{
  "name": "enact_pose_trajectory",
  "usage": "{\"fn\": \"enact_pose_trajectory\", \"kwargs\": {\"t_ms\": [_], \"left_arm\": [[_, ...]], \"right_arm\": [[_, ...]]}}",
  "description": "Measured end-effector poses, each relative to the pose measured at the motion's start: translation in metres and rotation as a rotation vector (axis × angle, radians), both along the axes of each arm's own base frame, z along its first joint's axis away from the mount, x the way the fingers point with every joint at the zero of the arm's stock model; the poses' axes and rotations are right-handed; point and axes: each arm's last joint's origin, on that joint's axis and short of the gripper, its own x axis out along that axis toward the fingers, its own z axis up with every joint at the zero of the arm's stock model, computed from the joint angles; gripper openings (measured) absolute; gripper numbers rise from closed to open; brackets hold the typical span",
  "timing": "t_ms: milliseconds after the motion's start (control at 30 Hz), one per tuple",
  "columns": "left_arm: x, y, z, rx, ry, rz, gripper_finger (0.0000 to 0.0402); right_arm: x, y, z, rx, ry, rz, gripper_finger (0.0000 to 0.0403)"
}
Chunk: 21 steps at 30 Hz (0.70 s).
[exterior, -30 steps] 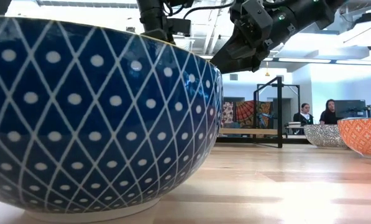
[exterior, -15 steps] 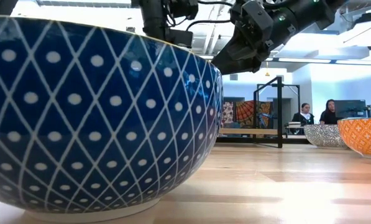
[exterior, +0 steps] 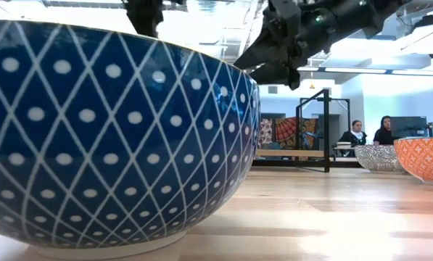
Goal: Place and stack bowls onto a shelf
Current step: Stack the orange bowl on top of the green bowl on the shelf
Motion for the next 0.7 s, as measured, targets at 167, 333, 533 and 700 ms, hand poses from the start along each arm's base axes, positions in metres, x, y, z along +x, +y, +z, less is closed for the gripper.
{"fn": "enact_pose_trajectory", "kwargs": {"t_ms": [167, 333, 533, 700], "left_arm": [[-0.034, -0.053, 0.014, -0.136, -0.041, 0.133, 0.0127], [-0.057, -0.107, 0.016, -0.207, -0.071, 0.123, 0.0127], [-0.081, -0.162, 0.011, -0.256, -0.091, 0.083, 0.0127], [-0.092, -0.192, -0.003, -0.257, -0.125, 0.104, 0.0127]], "right_arm": [[0.026, 0.010, -0.020, 0.042, 0.055, 0.049, 0.0255], [0.063, 0.029, -0.025, 0.097, 0.056, 0.125, 0.0255], [0.106, 0.068, -0.030, 0.121, 0.056, 0.236, 0.0255], [0.140, 0.100, -0.024, 0.189, 0.014, 0.367, 0.0255]]}}
